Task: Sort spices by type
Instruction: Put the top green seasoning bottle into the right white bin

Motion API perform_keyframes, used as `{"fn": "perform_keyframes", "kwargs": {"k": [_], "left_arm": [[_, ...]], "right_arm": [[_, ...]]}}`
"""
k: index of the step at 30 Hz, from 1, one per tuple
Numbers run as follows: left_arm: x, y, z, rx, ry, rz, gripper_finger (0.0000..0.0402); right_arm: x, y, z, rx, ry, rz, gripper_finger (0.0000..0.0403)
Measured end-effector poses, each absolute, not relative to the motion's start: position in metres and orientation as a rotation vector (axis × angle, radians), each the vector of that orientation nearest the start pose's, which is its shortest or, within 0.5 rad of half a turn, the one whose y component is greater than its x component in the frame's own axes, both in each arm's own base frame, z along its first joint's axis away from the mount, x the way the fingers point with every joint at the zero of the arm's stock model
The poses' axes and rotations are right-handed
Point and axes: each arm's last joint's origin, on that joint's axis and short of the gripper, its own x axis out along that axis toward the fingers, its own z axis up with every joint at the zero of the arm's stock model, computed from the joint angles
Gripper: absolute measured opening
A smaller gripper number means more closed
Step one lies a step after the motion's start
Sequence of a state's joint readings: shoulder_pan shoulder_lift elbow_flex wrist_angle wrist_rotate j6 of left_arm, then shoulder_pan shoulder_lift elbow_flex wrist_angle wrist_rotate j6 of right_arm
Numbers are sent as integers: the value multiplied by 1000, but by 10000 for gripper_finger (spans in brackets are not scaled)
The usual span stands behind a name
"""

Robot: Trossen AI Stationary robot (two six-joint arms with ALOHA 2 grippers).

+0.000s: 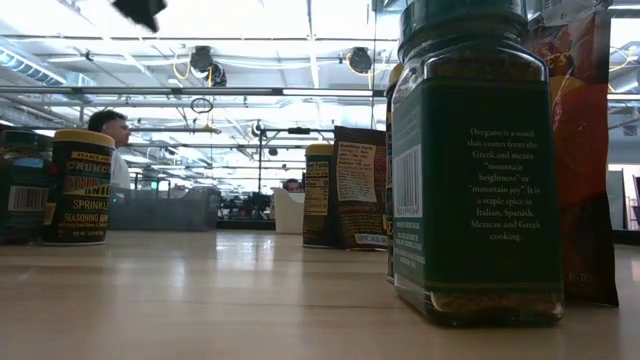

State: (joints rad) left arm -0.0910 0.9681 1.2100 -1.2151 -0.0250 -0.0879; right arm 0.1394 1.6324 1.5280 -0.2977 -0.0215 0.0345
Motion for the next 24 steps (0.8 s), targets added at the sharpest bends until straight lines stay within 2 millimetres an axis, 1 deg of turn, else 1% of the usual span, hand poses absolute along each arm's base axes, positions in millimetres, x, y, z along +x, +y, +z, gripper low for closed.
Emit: {"fn": "perform_keyframes", "kwargs": {"k": [4, 7, 12, 18, 21, 24], "left_arm": [[139, -12, 341, -22, 1155, -10, 242], [138, -13, 328, -22, 1232, -29, 242], [138, -16, 307, -20, 1309, -167, 242], [138, -17, 287, -11, 1363, -193, 242], [141, -19, 274, -3, 1354, -203, 242], [140, -21, 263, 9, 1391, -213, 242]], "right_arm": [[371, 53, 363, -35, 407, 162, 270], [369, 52, 362, -71, 425, 169, 270], [365, 52, 357, -100, 491, 181, 270], [362, 52, 350, -107, 571, 185, 270], [357, 51, 353, -130, 580, 197, 270], [348, 50, 359, -155, 583, 202, 270]]}}
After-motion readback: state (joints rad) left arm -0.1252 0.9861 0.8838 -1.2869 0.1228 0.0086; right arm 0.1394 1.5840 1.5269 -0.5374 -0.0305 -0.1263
